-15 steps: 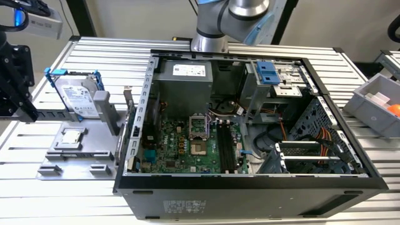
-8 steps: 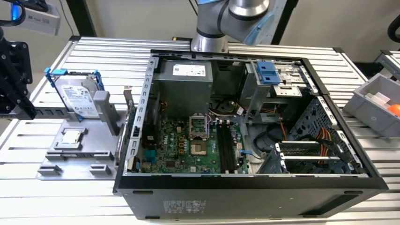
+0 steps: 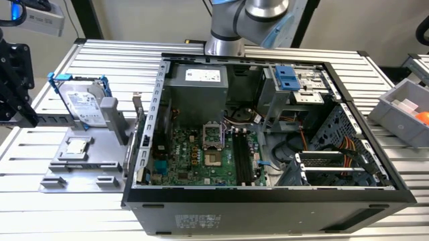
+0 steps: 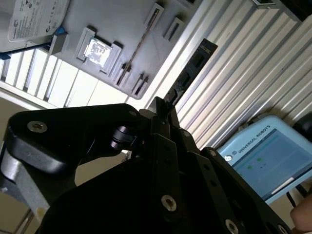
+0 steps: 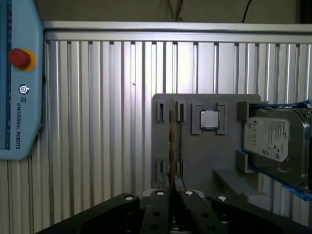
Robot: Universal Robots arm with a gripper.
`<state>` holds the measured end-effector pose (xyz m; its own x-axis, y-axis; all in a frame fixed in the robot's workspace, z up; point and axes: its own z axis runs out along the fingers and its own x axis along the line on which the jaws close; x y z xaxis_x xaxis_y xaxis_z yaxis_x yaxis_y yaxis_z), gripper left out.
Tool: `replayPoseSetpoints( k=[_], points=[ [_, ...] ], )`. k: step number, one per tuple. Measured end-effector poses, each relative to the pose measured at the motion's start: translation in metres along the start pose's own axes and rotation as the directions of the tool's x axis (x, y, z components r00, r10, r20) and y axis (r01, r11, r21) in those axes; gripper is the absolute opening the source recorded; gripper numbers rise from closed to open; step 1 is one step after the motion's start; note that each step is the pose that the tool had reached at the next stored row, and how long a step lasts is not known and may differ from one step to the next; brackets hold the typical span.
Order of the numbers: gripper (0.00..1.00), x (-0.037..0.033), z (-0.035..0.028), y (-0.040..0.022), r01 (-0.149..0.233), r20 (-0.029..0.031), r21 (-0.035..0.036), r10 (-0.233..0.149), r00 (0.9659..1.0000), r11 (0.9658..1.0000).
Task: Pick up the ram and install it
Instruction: 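Pick up the ram and move it above insertion slot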
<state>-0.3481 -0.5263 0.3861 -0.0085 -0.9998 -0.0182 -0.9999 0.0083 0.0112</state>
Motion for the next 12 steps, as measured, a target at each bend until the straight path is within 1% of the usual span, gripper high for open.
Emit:
replayPoseSetpoints(
  k=[3, 8, 12],
  points=[
    [0.0, -0.0002, -0.0001, -0.0022, 0.0, -0.0001, -0.0001, 0.0, 1.0, 1.0],
    [0.0, -0.0002, -0.0002, -0.0093, 0.0, -0.0001, -0.0001, 0.0, 1.0, 1.0],
    [0.0, -0.0003, -0.0002, -0.0162, 0.0, 0.0, -0.0001, 0.0, 1.0, 1.0]
  ],
)
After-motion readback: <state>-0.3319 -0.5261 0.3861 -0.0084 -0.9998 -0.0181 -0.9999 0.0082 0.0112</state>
